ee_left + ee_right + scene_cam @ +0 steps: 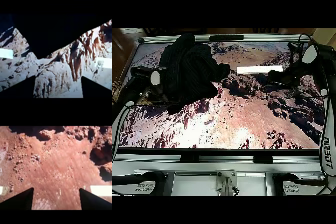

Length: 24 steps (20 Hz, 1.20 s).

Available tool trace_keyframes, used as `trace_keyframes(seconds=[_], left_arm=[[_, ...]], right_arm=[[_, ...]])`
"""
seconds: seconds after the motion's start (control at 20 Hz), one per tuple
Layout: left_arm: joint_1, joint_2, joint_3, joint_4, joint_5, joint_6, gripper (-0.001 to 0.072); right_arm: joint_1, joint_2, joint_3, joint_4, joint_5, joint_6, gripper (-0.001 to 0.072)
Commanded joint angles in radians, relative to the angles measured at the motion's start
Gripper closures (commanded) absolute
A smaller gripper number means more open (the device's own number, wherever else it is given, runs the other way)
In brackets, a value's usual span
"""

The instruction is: Fold the shirts.

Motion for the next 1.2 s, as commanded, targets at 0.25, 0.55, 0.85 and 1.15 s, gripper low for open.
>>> trace_keyframes(seconds=[0.25,0.55,0.85,1.15], left_arm=[[0.269,-0.183,0.000,-0.380,0.262,0.005,-0.0013],[0.262,-0.257,0.000,-0.430,0.295,-0.002,0.0448],[0.184,-0.139,0.087,-0.653,0.317,0.338,0.0647],[-0.269,0.105,0.126,-0.908,0.498,0.394,0.0647]], right_arm=[[0.000,-0.001,-0.001,0.006,-0.016,-0.061,0.0043],[0.000,-0.001,0.000,0.005,-0.005,-0.062,0.0043],[0.000,0.072,0.031,-0.081,-0.079,-0.072,0.0043],[-0.001,0.344,0.232,-0.497,-0.121,0.008,0.0043]])
